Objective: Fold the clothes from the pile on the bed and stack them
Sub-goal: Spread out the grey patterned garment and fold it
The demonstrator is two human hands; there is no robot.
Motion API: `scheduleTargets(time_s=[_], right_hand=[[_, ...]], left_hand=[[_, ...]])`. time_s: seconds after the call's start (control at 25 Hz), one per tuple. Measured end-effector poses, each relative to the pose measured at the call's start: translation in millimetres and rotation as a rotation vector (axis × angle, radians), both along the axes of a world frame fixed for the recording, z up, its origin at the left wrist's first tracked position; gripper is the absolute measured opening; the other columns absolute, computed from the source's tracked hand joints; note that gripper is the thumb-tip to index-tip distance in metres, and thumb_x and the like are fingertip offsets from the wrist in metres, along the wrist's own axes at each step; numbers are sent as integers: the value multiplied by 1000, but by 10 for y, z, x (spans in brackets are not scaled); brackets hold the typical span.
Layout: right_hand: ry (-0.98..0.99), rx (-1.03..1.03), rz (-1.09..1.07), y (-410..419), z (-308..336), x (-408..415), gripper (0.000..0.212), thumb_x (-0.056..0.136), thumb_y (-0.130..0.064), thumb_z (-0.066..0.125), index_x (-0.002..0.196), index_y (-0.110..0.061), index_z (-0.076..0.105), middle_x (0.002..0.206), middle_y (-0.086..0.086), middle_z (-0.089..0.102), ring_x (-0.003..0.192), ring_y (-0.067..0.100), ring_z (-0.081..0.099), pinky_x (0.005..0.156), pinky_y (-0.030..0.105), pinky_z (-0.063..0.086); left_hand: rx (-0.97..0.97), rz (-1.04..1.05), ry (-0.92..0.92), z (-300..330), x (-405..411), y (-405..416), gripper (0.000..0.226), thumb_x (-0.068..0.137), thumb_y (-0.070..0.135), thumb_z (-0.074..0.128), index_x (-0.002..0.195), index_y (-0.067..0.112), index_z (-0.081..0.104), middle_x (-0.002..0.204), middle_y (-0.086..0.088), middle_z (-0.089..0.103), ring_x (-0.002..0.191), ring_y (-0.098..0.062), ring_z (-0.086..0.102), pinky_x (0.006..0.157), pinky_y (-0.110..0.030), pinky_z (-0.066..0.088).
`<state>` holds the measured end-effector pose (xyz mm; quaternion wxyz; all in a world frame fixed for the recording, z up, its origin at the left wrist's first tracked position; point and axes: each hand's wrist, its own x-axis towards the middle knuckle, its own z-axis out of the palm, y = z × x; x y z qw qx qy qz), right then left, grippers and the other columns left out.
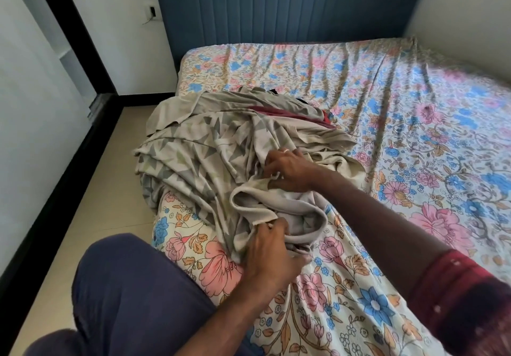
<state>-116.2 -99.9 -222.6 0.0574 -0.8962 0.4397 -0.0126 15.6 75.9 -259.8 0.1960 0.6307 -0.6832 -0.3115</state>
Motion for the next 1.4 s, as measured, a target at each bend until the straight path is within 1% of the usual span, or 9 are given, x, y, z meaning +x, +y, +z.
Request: scheduleTargets(time_s=[0.16, 0.24, 0.32, 0.44, 0.6, 0.76, 1.0, 1.24, 1.4], right_hand=[[-522, -134, 117, -22, 352, 135, 30, 95, -41, 65, 88, -15, 78, 104, -1, 72, 89, 15, 67, 79, 38, 54], [-591, -127, 100, 7, 577, 379, 32, 97, -37, 63, 76, -14, 70, 76, -4, 66, 66, 12, 61, 61, 33, 49], [-621, -145, 65, 0, 838, 586, 39, 100, -32, 62, 65, -14, 55, 59, -5, 49, 52, 9, 43, 52, 21, 36], [-718, -157, -95, -168, 1393, 600, 41, 104, -29, 60, 65, -22, 50, 60, -9, 47, 53, 2, 42, 53, 16, 33], [-811, 135, -62, -473, 2199, 253, 30, 90, -32, 78, 71, -13, 65, 69, 0, 58, 66, 11, 52, 66, 31, 40], [-725, 394, 81, -490, 2815, 261, 25, 78, -5, 86, 72, -11, 63, 68, 2, 59, 67, 15, 54, 62, 28, 43], [-950, -302, -46, -447, 3356, 575, 27, 70, -7, 69, 60, -19, 48, 56, -12, 40, 59, 8, 35, 59, 29, 34], [-649, -745, -379, -201, 4056, 582, 24, 84, -29, 75, 95, -14, 59, 81, 7, 58, 74, 31, 56, 62, 36, 47], [-712, -100, -293, -112, 4430, 89, 61, 69, -54, 89, 82, 3, 72, 81, 13, 73, 73, 24, 68, 66, 31, 54]], left_hand=[[167, 175, 46, 113, -166, -63, 142, 32, 88, 77, 149, 31, 21, 145, -8, 30, 138, -26, 33, 109, -43, 42], [210, 328, 224, 148, -366, -180, 146, 20, 95, 66, 147, 34, 29, 141, -4, 37, 134, -26, 43, 108, -50, 43], [186, 481, 514, 226, -352, -344, 118, 33, 92, 71, 127, 22, 56, 118, -5, 58, 107, -24, 64, 89, -43, 57], [202, 652, 942, 360, 276, -861, 30, 92, 29, 71, 112, 7, 67, 91, -16, 69, 79, -23, 67, 64, -27, 56], [28, 500, 1330, 1140, 1512, -1342, 26, 96, 9, 62, 122, 8, 66, 115, -21, 72, 94, -33, 72, 73, -42, 61], [-218, 391, 1120, 2275, 2368, -1573, 38, 88, 9, 75, 120, -5, 60, 115, -30, 68, 103, -44, 68, 77, -41, 62], [-465, 466, 223, 2864, 2929, -1511, 24, 70, 9, 92, 83, 14, 73, 86, -15, 74, 89, -37, 71, 81, -54, 61], [-716, 671, 589, 3783, 2720, -1652, 20, 102, 35, 51, 94, 22, 64, 107, -16, 69, 96, -34, 67, 86, -54, 59], [-641, 263, 402, 4381, 2622, -1469, 53, 80, 53, 78, 109, 10, 70, 104, -9, 72, 91, -22, 68, 82, -37, 56]])
